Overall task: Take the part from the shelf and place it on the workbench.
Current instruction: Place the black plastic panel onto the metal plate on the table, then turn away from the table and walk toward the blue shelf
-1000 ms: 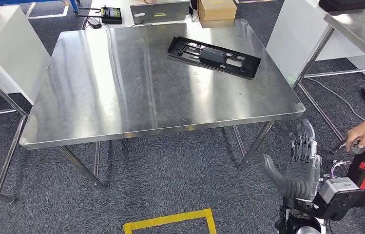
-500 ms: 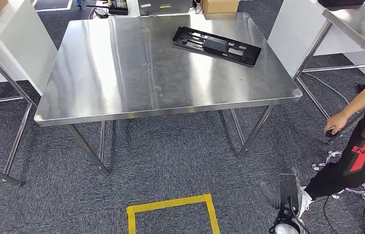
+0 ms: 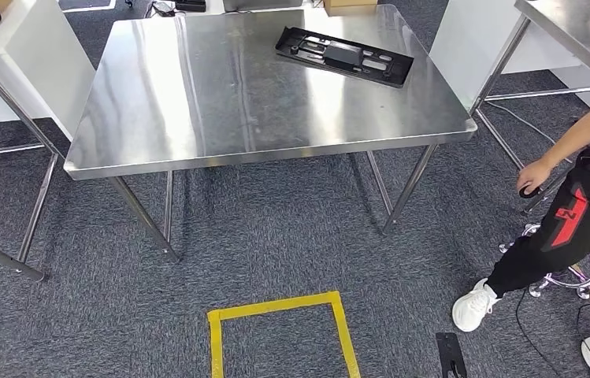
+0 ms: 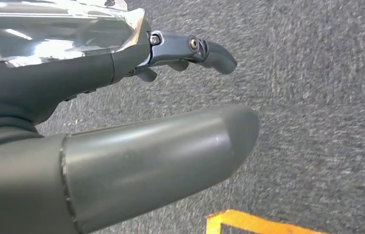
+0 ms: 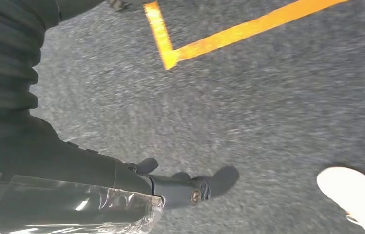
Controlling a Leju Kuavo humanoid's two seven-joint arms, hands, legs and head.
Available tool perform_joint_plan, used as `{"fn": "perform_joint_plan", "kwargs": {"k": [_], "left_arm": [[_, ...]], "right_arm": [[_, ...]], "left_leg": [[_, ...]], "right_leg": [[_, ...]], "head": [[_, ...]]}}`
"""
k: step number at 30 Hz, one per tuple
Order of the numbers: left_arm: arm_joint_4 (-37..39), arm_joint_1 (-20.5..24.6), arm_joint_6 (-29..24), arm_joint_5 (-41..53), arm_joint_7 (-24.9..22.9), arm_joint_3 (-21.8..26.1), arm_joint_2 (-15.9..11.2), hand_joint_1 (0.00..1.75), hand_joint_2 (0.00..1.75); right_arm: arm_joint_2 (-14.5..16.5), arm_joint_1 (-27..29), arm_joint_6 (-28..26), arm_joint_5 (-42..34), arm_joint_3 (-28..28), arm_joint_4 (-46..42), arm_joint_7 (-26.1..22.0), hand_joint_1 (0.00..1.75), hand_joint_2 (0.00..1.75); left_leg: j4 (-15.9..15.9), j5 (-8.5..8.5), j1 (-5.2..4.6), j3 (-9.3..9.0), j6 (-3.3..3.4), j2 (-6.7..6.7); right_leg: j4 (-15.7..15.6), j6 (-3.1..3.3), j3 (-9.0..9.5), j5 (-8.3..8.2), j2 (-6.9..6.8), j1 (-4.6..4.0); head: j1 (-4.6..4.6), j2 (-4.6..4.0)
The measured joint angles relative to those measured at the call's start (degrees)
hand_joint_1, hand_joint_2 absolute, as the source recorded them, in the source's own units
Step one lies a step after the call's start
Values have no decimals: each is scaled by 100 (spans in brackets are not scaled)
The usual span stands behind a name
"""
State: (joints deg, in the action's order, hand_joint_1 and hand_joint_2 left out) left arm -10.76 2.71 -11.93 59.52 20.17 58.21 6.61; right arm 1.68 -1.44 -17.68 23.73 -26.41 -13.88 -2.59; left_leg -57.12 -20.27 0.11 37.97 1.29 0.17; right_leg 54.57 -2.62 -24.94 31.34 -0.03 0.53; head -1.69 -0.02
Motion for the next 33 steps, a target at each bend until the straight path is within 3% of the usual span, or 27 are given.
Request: {"fn": "perform_joint_plan", "kwargs": {"k": [1, 3, 5, 6, 7, 8, 10, 12, 14, 16, 18, 20, 21, 22, 23, 24, 25, 26, 28, 29, 31, 32, 33], "left_arm": [[2, -5, 1, 5, 2, 0, -5, 0, 0], [4, -10, 2, 21, 4, 0, -13, 0, 0], [5, -8, 4, 36, 6, 0, -21, 0, 0], [5, -7, 7, 42, 8, 0, -25, 0, 0], [5, -5, 10, 49, 9, 0, -27, 0, 0], [5, -3, 14, 64, 11, 0, -28, 0, 0], [4, 12, 22, 98, 10, 0, -37, 0, 0], [4, 32, 29, 121, -7, -2, -55, 0, 0], [4, 41, 29, 131, -47, -5, -69, 0, 0], [4, 53, 24, 137, -90, -7, -74, 0, 0], [3, 76, 22, 149, -110, -6, -80, 0, 0], [3, 89, 33, 179, -115, -5, -91, 0, 0], [3, 92, 44, 198, -116, -5, -96, 0, 0], [3, 96, 57, 211, -115, -6, -99, 0, 0], [3, 100, 72, 222, -114, -7, -101, 0, 0], [3, 103, 86, 228, -112, -8, -101, 0, 0], [2, 107, 98, 233, -110, -9, -103, 0, 0], [1, 110, 108, 237, -109, -10, -107, 0, 0], [-1, 117, 113, 238, -107, -11, -118, 0, 0], [-2, 117, 113, 238, -108, -11, -120, 0, 0], [-1, 107, 111, 238, -114, -11, -121, 0, 0], [0, 101, 111, 238, -122, -11, -121, 0, 0], [1, 95, 111, 238, -130, -10, -122, 0, 0]], "right_arm": [[1, -10, -1, 26, 0, 40, 66, 0, 175], [5, -29, 8, 107, 1, 100, 245, 0, 175], [9, -31, 27, 174, 2, 138, 370, 0, 175], [12, -32, 31, 196, 3, 156, 407, 0, 175], [16, -32, 28, 220, 5, 172, 446, 0, 175], [25, -33, 25, 251, 15, 188, 496, 0, 175], [46, -32, 57, 331, 44, 217, 617, 0, 87], [71, -39, 138, 385, 73, 235, 693, 0, 0], [96, -48, 199, 408, 91, 249, 711, 0, 0], [116, -43, 228, 420, 111, 266, 710, 0, 0], [130, -39, 244, 418, 127, 278, 708, 0, 0], [133, -48, 249, 406, 128, 280, 716, 0, 0], [134, -52, 250, 398, 128, 281, 725, 0, 0], [137, -53, 251, 392, 128, 283, 737, 0, 0], [140, -53, 253, 388, 128, 284, 751, 0, 0], [142, -54, 254, 386, 128, 286, 761, 0, 0], [145, -61, 254, 388, 128, 287, 769, 0, 0], [148, -73, 253, 391, 128, 287, 775, 0, 0], [166, -96, 249, 402, 129, 290, 783, 0, 0], [174, -99, 247, 410, 130, 295, 789, 0, 0], [193, -87, 245, 436, 131, 308, 808, 0, 0], [201, -82, 246, 452, 131, 314, 821, 0, 0], [207, -79, 248, 466, 131, 318, 836, 0, 0]], "left_leg": [[-45, -84, 6, 33, -31, -8], [-457, -575, 27, 157, -89, -22], [-1224, -1138, 43, 302, -135, -27], [-1539, -1253, 50, 329, -151, -29], [-1682, -1235, 57, 277, -161, -29], [-1595, -1117, 64, 112, -162, -29], [-901, -899, 77, -461, -144, -36], [-254, -895, 61, -880, -108, -57], [-87, -920, 17, -928, -60, -66], [18, -852, 22, -875, 32, -51], [114, -730, 45, -775, 138, -29], [112, -598, 34, -628, 183, -8], [109, -536, 30, -548, 180, 1], [104, -474, 30, -469, 174, 11], [97, -410, 35, -387, 160, 19], [86, -349, 41, -307, 138, 25], [70, -289, 45, -236, 107, 26], [49, -234, 42, -173, 71, 26], [30, -119, 25, -109, 2, 30], [34, -61, 20, -96, -27, 32], [27, -21, 33, -53, -85, 29], [-60, -163, 46, -7, -113, 25], [-256, -425, 56, 58, -139, 21]], "right_leg": [[4, 64, -44, -46, -5, 22], [1, 202, -146, -163, -28, 65], [14, 260, -256, -272, -53, 39], [30, 260, -320, -323, -60, 29], [54, 251, -389, -368, -64, 22], [90, 237, -463, -402, -64, 21], [183, 206, -597, -437, -63, 20], [261, 145, -689, -477, -64, 1], [279, 39, -751, -550, -62, 0], [332, -34, -838, -534, -55, -1], [666, -5, -1008, -211, -35, -5], [1322, 32, -1179, 250, -16, 11], [1637, 9, -1211, 378, -13, 17], [1818, -46, -1177, 388, -12, 27], [1804, -125, -1054, 291, -12, 42], [1592, -204, -843, 142, -12, 60], [1196, -258, -542, 27, -11, 83], [709, -271, -207, -4, -5, 85], [40, -184, 192, 83, 11, 61], [-66, -127, 226, 116, 17, 33], [-32, 3, 100, 47, 4, 48], [-16, 84, 35, -12, -8, 64], [-14, 166, -42, -82, -23, 79]], "head": [[2, 0], [10, 0], [16, 0], [16, 0], [17, 0], [17, 0], [18, 0], [14, 1], [13, 1], [13, 1], [-10, 1], [-30, 0], [-31, 0], [-30, 0], [-30, 0], [-30, 0], [-30, 1], [-30, 1], [-25, 1], [-21, 0], [-15, 0], [-10, 0], [-4, 0]]}}
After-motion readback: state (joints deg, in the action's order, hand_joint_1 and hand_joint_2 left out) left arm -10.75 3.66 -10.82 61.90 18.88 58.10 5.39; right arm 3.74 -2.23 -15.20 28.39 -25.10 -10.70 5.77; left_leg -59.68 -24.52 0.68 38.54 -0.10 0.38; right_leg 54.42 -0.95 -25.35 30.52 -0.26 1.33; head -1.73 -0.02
